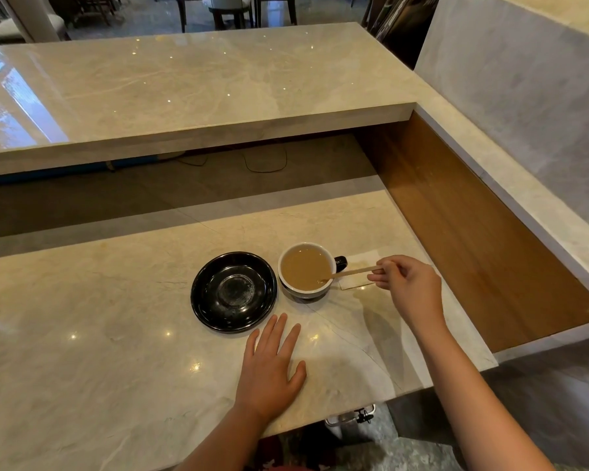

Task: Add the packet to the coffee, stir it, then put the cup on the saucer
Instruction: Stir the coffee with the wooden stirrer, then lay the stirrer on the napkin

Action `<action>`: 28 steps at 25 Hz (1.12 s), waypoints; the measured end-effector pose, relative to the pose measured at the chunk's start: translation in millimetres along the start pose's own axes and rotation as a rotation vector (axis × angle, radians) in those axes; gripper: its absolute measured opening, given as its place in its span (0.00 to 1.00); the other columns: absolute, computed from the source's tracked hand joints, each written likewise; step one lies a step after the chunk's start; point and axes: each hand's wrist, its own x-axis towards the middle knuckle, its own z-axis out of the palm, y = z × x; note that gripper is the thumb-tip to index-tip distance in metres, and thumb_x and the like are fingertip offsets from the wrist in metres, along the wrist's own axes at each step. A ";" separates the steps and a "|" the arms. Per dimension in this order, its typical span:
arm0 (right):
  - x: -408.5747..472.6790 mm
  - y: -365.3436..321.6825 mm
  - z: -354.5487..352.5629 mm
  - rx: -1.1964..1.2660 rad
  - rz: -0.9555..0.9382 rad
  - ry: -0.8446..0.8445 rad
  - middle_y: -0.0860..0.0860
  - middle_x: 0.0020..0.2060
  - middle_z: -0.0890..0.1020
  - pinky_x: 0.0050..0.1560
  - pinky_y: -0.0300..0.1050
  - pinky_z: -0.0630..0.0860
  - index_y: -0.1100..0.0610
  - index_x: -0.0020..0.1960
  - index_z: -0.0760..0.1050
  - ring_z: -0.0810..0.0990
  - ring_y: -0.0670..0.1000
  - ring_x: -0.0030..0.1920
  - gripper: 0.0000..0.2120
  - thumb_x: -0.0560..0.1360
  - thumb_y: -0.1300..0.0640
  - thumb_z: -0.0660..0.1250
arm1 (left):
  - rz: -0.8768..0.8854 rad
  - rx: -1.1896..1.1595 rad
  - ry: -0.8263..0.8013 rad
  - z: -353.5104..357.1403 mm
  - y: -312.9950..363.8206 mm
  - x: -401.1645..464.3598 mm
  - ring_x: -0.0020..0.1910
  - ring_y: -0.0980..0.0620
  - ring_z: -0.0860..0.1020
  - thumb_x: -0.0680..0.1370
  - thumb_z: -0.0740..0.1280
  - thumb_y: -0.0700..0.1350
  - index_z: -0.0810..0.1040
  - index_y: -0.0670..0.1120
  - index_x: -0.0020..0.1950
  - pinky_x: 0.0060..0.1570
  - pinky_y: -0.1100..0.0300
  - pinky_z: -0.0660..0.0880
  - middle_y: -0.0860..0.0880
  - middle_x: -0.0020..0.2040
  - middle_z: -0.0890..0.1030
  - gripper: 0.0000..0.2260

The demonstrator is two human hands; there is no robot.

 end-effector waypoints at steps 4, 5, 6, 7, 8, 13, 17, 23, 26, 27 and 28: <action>5.3 -2.2 -24.7 0.086 -0.004 0.038 0.53 0.34 0.82 0.35 0.32 0.80 0.61 0.45 0.79 0.84 0.46 0.35 0.09 0.77 0.65 0.60 | 0.002 -0.006 0.006 -0.5 0.4 0.5 0.73 0.49 0.54 0.75 0.56 0.58 0.63 0.51 0.73 0.69 0.50 0.47 0.45 0.73 0.62 0.27; 5.8 -2.7 -31.5 0.104 -0.023 0.052 0.52 0.36 0.83 0.36 0.32 0.80 0.60 0.46 0.79 0.84 0.45 0.36 0.08 0.77 0.64 0.61 | 0.003 -0.006 0.005 -0.2 0.2 0.5 0.73 0.49 0.54 0.75 0.56 0.58 0.63 0.51 0.73 0.69 0.51 0.46 0.45 0.74 0.62 0.27; 5.6 -2.8 -38.4 0.107 -0.051 0.067 0.51 0.37 0.83 0.38 0.32 0.80 0.58 0.48 0.79 0.84 0.43 0.37 0.08 0.77 0.63 0.61 | 0.003 -0.006 0.005 0.1 0.1 0.4 0.73 0.49 0.53 0.75 0.56 0.58 0.63 0.51 0.73 0.69 0.51 0.46 0.45 0.74 0.62 0.27; 5.8 -0.9 -43.8 0.086 -0.090 0.081 0.50 0.38 0.83 0.40 0.32 0.80 0.57 0.49 0.79 0.84 0.43 0.39 0.08 0.76 0.63 0.62 | 0.002 -0.005 0.004 0.4 0.2 0.4 0.73 0.50 0.53 0.76 0.56 0.58 0.62 0.51 0.73 0.69 0.51 0.45 0.45 0.74 0.62 0.27; 5.4 2.0 -47.6 0.039 -0.134 0.089 0.50 0.40 0.83 0.42 0.33 0.80 0.58 0.51 0.79 0.83 0.43 0.39 0.08 0.76 0.62 0.63 | 0.001 -0.005 0.003 0.8 0.2 0.4 0.73 0.50 0.53 0.76 0.56 0.58 0.62 0.51 0.73 0.69 0.51 0.45 0.45 0.74 0.61 0.27; 4.8 35.6 -40.0 -0.421 -0.587 -0.035 0.56 0.46 0.85 0.51 0.39 0.78 0.61 0.52 0.80 0.83 0.52 0.46 0.09 0.73 0.65 0.67 | 0.004 -0.010 0.010 0.3 0.5 0.3 0.73 0.50 0.52 0.76 0.56 0.58 0.63 0.51 0.73 0.68 0.52 0.45 0.45 0.74 0.61 0.26; 2.2 64.0 -28.7 -0.662 -0.877 -0.139 0.58 0.44 0.86 0.40 0.48 0.84 0.63 0.52 0.79 0.85 0.55 0.41 0.10 0.73 0.62 0.64 | 0.009 -0.019 0.019 -0.3 0.4 -0.6 0.73 0.50 0.52 0.76 0.56 0.57 0.63 0.51 0.73 0.68 0.51 0.47 0.45 0.73 0.62 0.26; -13.0 93.0 -26.1 -0.754 -0.929 -0.184 0.59 0.47 0.85 0.44 0.50 0.83 0.62 0.51 0.80 0.84 0.56 0.48 0.09 0.71 0.62 0.68 | 0.001 -0.012 0.008 0.1 0.5 -0.2 0.73 0.51 0.50 0.76 0.56 0.58 0.62 0.51 0.73 0.68 0.52 0.45 0.46 0.74 0.61 0.27; -15.8 104.4 -25.8 -0.761 -0.903 -0.235 0.57 0.49 0.85 0.47 0.49 0.82 0.60 0.51 0.81 0.83 0.55 0.51 0.12 0.74 0.56 0.62 | 0.001 -0.008 0.007 0.3 0.9 0.1 0.73 0.51 0.51 0.76 0.56 0.58 0.62 0.51 0.73 0.68 0.52 0.45 0.46 0.74 0.61 0.27; -17.1 107.5 -25.4 -0.758 -0.897 -0.244 0.57 0.49 0.85 0.48 0.48 0.82 0.60 0.51 0.80 0.83 0.55 0.52 0.14 0.76 0.55 0.60 | 0.002 -0.008 0.010 0.1 0.8 0.3 0.73 0.51 0.51 0.76 0.55 0.58 0.61 0.51 0.73 0.68 0.52 0.45 0.46 0.74 0.61 0.27; -19.0 109.9 -24.5 -0.756 -0.888 -0.248 0.57 0.50 0.85 0.48 0.47 0.82 0.60 0.51 0.80 0.83 0.55 0.52 0.16 0.77 0.54 0.57 | 0.002 -0.009 0.013 0.0 0.5 0.1 0.73 0.51 0.51 0.76 0.55 0.58 0.61 0.52 0.74 0.68 0.52 0.45 0.46 0.74 0.61 0.27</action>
